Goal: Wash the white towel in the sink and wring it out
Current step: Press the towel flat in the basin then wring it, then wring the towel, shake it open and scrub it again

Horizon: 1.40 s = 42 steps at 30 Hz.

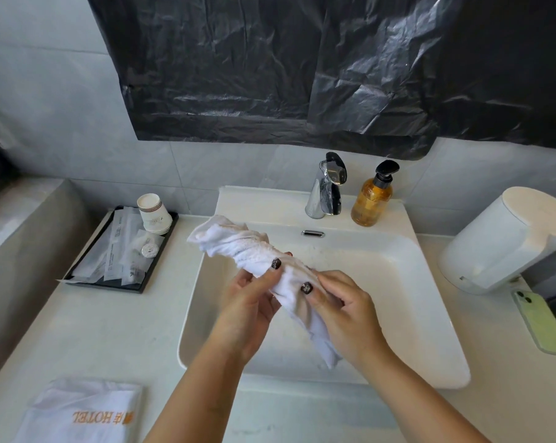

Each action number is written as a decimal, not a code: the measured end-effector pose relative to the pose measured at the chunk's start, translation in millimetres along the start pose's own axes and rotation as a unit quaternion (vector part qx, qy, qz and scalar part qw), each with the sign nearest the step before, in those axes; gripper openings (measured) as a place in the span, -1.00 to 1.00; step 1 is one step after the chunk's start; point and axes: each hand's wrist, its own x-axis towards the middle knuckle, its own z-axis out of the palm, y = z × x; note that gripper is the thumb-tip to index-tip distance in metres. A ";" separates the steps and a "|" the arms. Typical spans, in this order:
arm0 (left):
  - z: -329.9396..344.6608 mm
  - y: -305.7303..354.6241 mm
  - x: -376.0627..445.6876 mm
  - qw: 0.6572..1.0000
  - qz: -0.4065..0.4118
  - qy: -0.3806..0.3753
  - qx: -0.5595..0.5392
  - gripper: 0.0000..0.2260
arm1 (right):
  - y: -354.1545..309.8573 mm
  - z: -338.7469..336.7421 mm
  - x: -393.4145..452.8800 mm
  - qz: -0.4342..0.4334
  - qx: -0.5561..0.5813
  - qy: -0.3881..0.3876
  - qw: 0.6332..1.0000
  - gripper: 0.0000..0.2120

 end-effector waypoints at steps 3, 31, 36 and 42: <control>11.4 6.5 -0.8 0.996 0.031 0.076 0.018 -0.44 | -9.3 2.4 6.7 -0.046 -0.050 0.038 0.997 -0.79; 6.1 22.9 -14.1 0.997 -0.055 -0.001 0.063 -0.70 | -48.8 -5.5 51.8 -0.055 -0.168 0.010 0.984 -0.88; 6.8 18.1 -11.1 0.994 -0.036 0.046 0.087 -0.61 | -43.4 -2.8 53.7 0.051 0.012 -0.014 0.999 -0.84; -16.1 15.5 -10.4 0.995 -0.027 0.092 -0.013 -0.70 | 3.7 28.8 18.7 0.135 0.060 -0.133 0.980 -0.85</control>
